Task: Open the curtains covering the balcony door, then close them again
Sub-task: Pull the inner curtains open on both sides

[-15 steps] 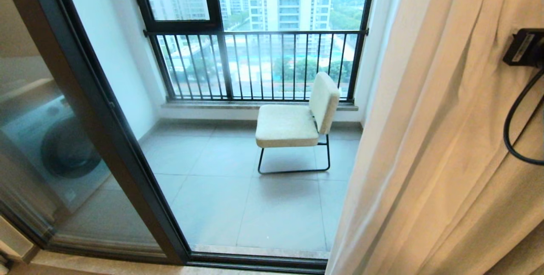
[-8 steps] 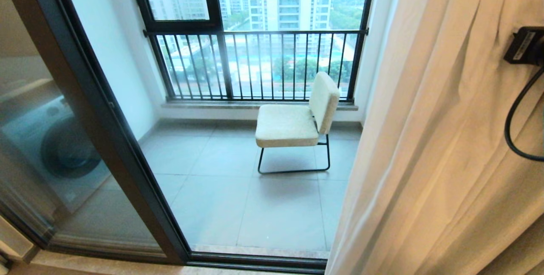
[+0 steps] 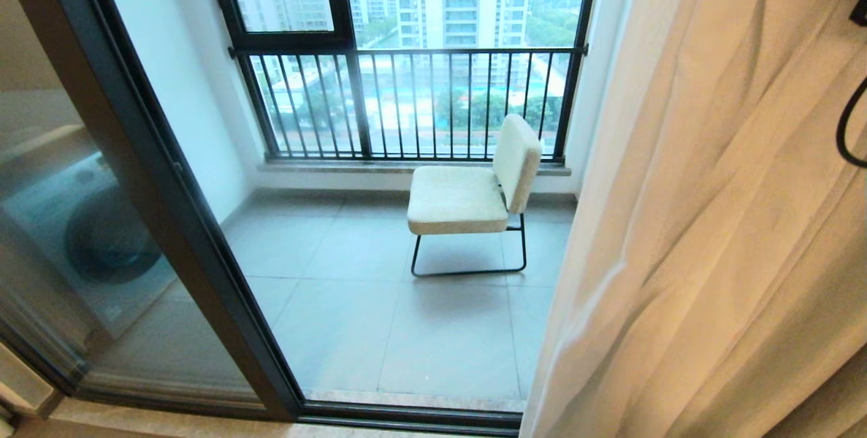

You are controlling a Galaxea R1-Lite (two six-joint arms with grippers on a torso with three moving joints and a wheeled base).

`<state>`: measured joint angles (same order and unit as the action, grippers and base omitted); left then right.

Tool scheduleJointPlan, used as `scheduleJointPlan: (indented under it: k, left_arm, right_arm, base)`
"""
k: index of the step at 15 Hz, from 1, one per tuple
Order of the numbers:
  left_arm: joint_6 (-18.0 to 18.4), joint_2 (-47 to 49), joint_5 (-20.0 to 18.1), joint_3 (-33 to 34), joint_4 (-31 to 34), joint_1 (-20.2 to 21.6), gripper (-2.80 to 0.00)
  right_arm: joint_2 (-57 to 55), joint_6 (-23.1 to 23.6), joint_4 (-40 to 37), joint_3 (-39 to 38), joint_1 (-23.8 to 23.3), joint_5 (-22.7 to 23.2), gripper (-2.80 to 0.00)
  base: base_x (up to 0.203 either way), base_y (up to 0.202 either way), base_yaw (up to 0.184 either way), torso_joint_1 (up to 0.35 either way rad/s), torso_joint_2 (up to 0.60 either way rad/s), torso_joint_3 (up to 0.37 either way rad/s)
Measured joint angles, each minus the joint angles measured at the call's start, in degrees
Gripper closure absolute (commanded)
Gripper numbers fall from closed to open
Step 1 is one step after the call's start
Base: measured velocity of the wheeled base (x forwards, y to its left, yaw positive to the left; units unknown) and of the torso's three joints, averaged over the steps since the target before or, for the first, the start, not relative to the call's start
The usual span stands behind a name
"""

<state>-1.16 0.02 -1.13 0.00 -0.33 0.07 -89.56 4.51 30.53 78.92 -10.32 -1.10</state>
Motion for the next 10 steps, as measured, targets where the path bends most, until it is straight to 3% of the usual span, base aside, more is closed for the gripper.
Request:
scheduleJointPlan:
  k: [10]
  left_arm:
    - [-0.02, 0.0, -0.02, 0.0, 0.02, 0.0, 0.0]
  right_arm:
    - [-8.7, -2.06, 0.16, 8.67, -23.94, 5.42, 0.0]
  base:
    - [0.0, 0.0, 0.0, 0.0, 0.0, 0.0]
